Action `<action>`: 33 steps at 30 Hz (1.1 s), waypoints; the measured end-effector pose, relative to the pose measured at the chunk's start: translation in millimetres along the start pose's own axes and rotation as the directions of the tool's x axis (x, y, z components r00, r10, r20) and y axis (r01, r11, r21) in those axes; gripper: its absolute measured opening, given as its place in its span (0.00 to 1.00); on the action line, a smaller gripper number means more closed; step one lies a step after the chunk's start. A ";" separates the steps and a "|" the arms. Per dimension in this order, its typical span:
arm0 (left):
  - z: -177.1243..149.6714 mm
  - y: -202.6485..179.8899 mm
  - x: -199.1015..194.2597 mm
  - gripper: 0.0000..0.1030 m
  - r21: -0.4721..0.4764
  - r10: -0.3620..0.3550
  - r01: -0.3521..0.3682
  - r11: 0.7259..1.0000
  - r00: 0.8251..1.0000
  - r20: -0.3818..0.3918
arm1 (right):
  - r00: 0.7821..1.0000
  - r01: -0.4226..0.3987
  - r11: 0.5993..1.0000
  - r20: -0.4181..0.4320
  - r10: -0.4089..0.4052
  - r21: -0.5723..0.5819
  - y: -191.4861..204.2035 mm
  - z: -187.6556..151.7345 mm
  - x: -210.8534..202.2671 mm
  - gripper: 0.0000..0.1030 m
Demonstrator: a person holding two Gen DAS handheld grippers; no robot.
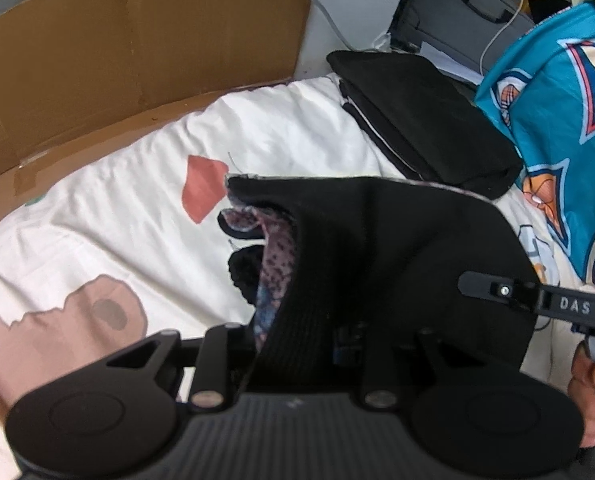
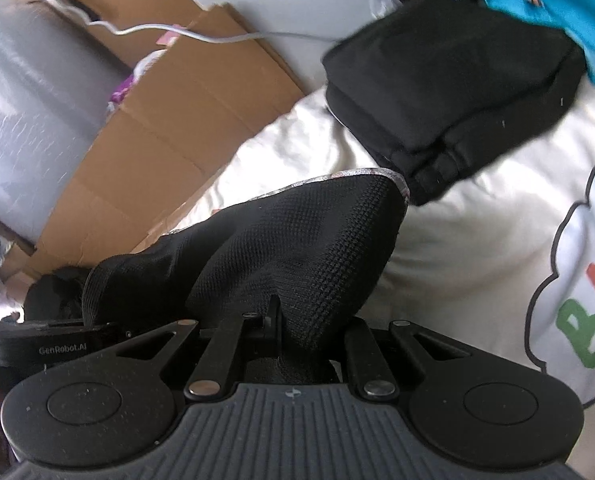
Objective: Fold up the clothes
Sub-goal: 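Lift the folded black pants off the duvet with both tools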
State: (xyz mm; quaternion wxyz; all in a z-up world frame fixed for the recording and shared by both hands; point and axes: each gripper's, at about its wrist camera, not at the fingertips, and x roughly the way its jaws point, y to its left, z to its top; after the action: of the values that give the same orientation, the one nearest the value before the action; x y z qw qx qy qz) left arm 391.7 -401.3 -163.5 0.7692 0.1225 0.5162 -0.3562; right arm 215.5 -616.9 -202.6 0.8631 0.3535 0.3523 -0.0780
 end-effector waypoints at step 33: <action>-56.6 -88.3 -154.1 0.29 -0.310 0.054 0.027 0.950 0.967 0.249 | 0.991 0.086 0.922 0.129 -0.040 -0.378 80.2 24.3 -164.6 0.08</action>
State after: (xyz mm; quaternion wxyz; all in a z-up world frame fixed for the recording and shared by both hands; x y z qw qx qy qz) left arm 259.2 -368.2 -36.6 0.8411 -0.0431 0.4620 -0.2780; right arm 137.9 -592.7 -36.7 0.9318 0.1617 0.3200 -0.0563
